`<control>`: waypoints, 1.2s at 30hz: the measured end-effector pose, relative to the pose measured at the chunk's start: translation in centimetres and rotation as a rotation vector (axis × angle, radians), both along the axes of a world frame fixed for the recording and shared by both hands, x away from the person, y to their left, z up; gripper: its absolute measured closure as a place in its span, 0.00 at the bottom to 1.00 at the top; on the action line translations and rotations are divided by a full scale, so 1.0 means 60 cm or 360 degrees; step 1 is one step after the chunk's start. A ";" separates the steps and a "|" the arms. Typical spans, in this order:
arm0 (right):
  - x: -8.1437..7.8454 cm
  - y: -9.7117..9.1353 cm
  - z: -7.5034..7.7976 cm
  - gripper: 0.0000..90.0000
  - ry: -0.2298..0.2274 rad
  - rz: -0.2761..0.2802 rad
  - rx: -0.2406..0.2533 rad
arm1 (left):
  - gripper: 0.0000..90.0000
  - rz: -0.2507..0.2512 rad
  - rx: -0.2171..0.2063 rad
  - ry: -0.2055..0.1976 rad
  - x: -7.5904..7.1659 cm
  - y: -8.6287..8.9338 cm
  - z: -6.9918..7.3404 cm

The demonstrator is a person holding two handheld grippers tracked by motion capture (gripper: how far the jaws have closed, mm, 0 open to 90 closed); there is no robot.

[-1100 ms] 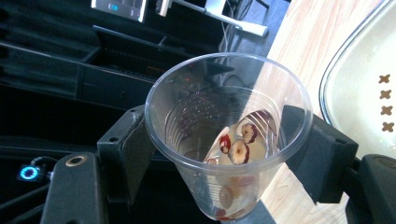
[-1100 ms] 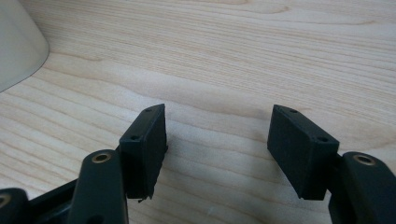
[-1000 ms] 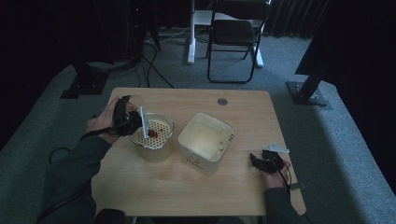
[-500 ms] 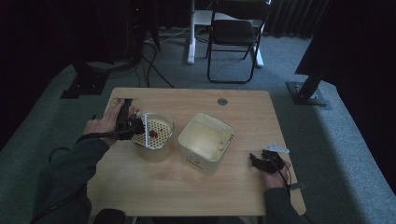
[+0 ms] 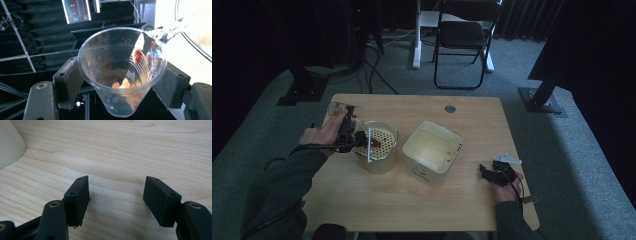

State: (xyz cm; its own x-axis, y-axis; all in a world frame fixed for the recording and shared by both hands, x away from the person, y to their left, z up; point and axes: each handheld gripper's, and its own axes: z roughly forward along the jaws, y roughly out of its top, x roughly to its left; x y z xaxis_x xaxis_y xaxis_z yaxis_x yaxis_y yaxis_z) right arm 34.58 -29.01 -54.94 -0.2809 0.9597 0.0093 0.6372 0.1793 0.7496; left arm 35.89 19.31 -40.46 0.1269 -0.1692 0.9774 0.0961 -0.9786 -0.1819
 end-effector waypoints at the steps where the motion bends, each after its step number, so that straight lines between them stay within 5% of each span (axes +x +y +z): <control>1: 0.000 0.000 0.000 0.41 0.0000 0.0001 -0.0001 | 0.32 -0.0001 0.0013 -0.0006 0.000 0.000 0.000; 15: 0.000 0.000 0.000 0.41 0.0000 0.0000 -0.0001 | 0.33 -0.0021 0.0122 -0.0056 0.000 0.000 -0.006; 36: 0.000 0.000 0.000 0.41 0.0000 0.0000 0.0000 | 0.33 -0.0025 0.0148 -0.0072 0.004 -0.003 -0.004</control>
State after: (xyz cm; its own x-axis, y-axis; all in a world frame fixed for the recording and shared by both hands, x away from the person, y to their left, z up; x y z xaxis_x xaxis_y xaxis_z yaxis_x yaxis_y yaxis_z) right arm 34.58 -29.01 -54.94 -0.2812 0.9596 0.0091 0.6372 0.1796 0.7495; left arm 36.11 19.13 -40.71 0.0799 -0.2610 0.9620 0.0912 -0.9591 -0.2678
